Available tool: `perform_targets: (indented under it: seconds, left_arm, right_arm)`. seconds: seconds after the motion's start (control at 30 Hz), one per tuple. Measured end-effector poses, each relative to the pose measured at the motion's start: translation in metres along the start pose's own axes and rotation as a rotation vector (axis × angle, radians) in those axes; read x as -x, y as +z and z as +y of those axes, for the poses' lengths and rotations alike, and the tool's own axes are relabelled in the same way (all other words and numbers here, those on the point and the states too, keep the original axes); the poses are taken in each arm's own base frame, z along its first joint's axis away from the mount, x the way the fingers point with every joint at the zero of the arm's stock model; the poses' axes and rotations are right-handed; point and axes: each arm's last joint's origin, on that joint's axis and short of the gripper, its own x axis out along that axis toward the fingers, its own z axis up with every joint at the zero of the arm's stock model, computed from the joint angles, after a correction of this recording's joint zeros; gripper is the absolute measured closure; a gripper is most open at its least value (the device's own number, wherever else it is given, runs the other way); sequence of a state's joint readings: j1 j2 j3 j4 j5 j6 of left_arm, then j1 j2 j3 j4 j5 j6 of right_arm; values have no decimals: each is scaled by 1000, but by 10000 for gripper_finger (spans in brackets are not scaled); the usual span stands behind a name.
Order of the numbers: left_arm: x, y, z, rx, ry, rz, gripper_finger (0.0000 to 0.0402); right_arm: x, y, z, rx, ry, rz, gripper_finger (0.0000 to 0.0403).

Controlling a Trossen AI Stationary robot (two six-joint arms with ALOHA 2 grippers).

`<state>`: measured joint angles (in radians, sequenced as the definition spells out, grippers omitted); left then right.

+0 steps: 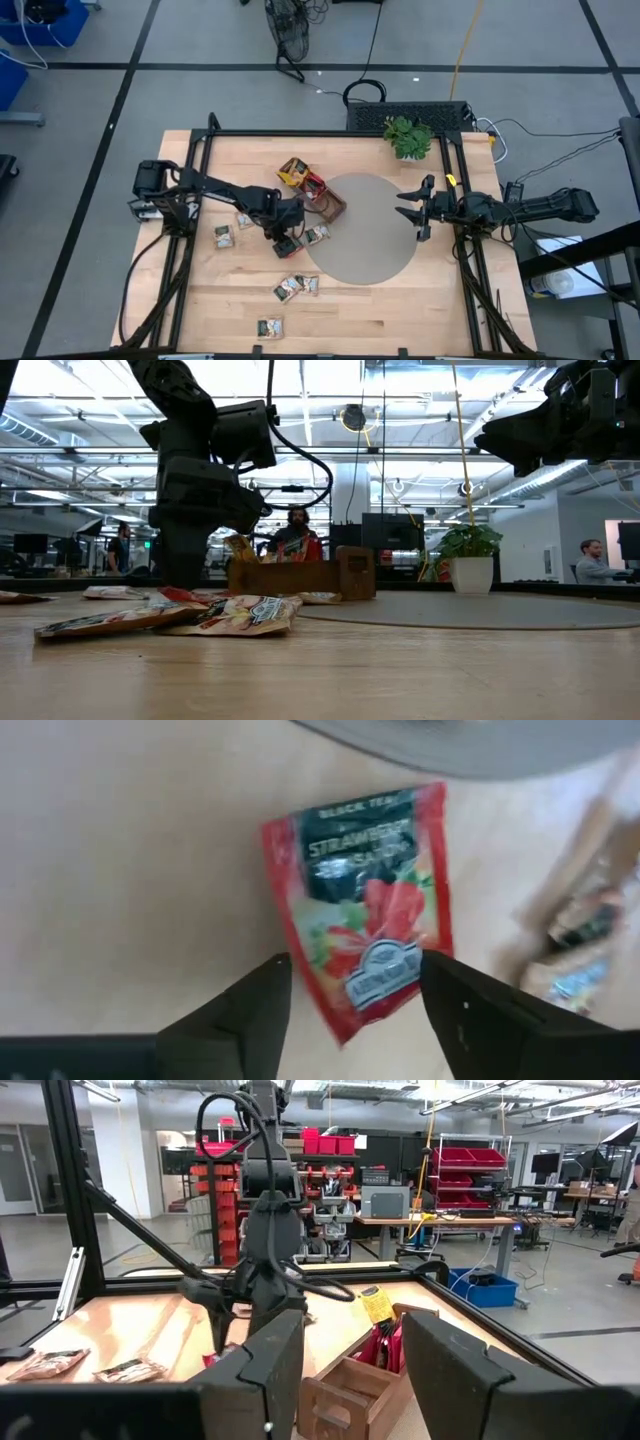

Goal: Pick & Place Tea
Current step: Put the red tea bag into the middle section of the wooden organizer

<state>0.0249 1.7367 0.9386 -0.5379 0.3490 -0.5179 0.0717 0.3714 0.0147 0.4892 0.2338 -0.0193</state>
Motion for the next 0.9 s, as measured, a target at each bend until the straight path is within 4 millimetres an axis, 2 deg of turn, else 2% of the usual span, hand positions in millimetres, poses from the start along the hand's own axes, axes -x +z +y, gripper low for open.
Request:
perform_targets:
  seconds: [0.27,0.53,0.73,0.9]
  left_arm:
    - [-4,-5,-9,-29,26,-14,253]
    - [-7,-6,-10,-22,109,-47,383]
    - [-3,-7,-19,-86,99,-108,398]
    - [34,-10,-39,-234,190,-339,399]
  right_arm:
    - [0,0,0,0,0,0,248]
    - [0,0,0,0,0,0,248]
    - [0,0,0,0,0,0,248]
    - [0,0,0,0,0,-1,248]
